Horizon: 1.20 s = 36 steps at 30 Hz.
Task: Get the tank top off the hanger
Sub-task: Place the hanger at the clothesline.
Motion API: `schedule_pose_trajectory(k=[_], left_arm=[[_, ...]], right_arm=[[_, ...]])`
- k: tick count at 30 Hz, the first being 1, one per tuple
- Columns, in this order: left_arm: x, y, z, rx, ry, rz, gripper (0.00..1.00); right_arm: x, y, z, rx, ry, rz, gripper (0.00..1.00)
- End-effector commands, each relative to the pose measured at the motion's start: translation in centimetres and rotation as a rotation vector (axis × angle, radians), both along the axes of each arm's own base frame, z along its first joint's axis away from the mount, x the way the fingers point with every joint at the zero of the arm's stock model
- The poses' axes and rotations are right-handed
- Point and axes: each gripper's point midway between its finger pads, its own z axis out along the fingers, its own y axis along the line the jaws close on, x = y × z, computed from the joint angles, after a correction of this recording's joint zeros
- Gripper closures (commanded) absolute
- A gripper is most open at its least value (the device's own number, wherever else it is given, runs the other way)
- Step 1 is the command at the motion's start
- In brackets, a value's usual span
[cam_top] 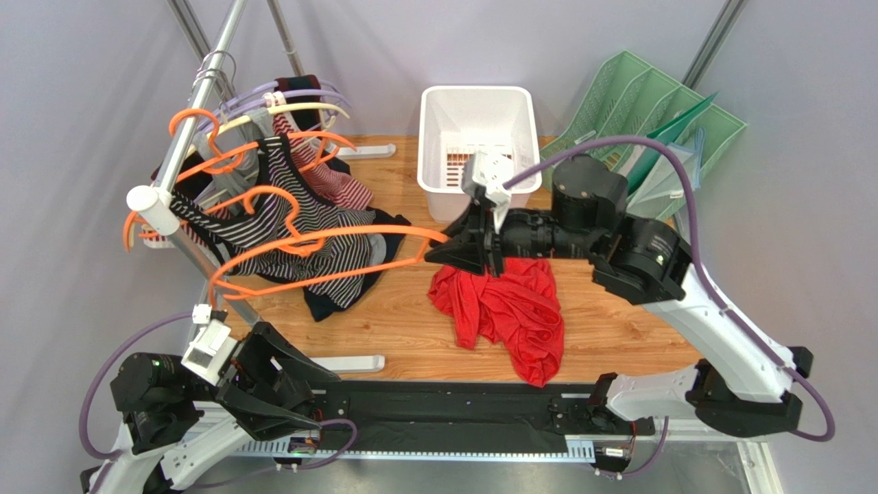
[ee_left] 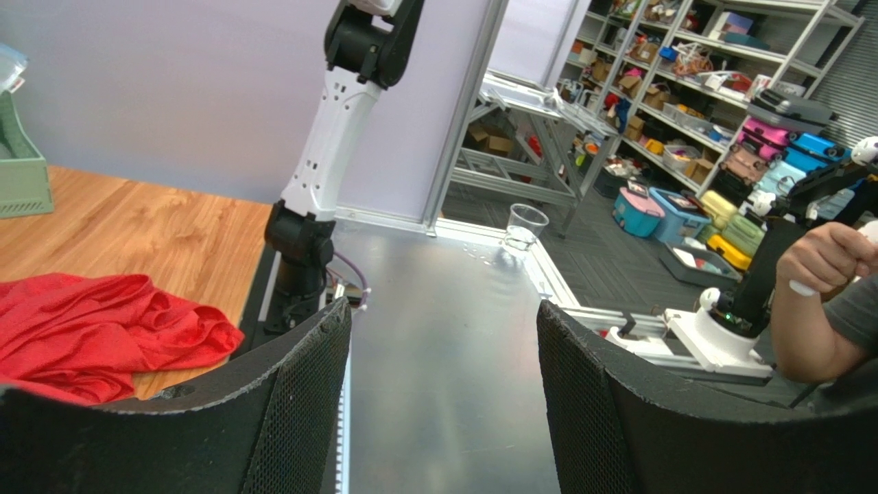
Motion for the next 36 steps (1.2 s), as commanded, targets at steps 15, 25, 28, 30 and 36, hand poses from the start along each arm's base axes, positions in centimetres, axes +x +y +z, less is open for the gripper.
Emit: schedule_pose_trajectory(k=[15,25,28,30,36], left_arm=[[-0.5,1.6,0.7,-0.042,-0.055,0.043,0.29],[-0.4,1.9,0.8,-0.050,-0.050,0.058,0.29],[-0.2,1.7,0.7,-0.045,-0.044,0.061,0.29],[-0.1,1.6,0.6,-0.042,-0.041,0.063,0.29],[0.3,1.0,0.5,-0.018,-0.023,0.062,0.29]], right_arm=[[2.1,0.8,0.2,-0.031,-0.088,-0.036,1.00],[2.5,6.9,5.3,0.088,-0.060,0.150,1.00],[3.1,7.5,6.6,0.129,-0.072,0.142,1.00],[3.1,7.9,7.6,0.163,-0.077,0.149,1.00],[3.8,9.8,7.4,0.168,-0.035,0.169,1.00]])
